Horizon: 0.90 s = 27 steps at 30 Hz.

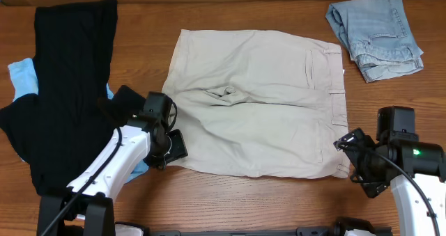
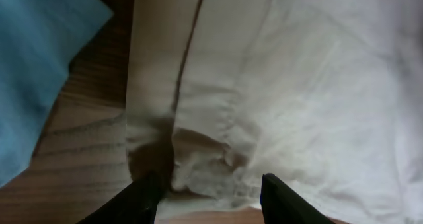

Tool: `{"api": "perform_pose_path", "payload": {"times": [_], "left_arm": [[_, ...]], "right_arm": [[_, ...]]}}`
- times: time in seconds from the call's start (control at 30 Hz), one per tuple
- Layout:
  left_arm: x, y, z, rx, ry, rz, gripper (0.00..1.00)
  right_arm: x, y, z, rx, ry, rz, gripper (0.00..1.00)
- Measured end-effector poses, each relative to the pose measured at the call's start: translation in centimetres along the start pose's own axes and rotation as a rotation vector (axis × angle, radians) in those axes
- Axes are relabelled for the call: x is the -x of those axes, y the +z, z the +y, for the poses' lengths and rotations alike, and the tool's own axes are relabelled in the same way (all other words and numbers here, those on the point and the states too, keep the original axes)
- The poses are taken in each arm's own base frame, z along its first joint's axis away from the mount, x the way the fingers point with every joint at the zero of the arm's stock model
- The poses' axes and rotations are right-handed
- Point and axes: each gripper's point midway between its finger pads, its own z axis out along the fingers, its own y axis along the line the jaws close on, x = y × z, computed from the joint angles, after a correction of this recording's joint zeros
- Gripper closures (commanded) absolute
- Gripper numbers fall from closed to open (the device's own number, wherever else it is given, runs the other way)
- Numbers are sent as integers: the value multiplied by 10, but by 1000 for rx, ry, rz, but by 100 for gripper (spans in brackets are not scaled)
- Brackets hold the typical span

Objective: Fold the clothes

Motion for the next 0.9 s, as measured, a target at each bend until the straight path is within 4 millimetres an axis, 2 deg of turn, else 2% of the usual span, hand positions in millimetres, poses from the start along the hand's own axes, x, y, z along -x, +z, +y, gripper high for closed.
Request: {"api": "perform_pose_path", "payload": {"times": [0.23, 0.47, 0.5, 0.6, 0.63, 0.8, 0.9], "left_arm": [[-11, 14, 10, 19, -21, 26, 53], [-12, 15, 11, 23, -41, 28, 78], [-12, 15, 11, 22, -39, 27, 78], [-11, 15, 11, 22, -35, 26, 62], [-11, 15, 11, 22, -34, 25, 60], [-11, 15, 13, 24, -14, 26, 72], [-11, 15, 14, 26, -13, 27, 84]], "right_arm": [[-5, 17, -3, -1, 10, 25, 0], [-9, 42, -2, 22, 17, 40, 0], [-10, 45, -2, 27, 18, 46, 0], [-15, 54, -6, 23, 19, 63, 0], [-17, 56, -8, 19, 19, 69, 0], [-18, 59, -9, 18, 19, 72, 0], [-15, 59, -7, 21, 19, 59, 1]]}}
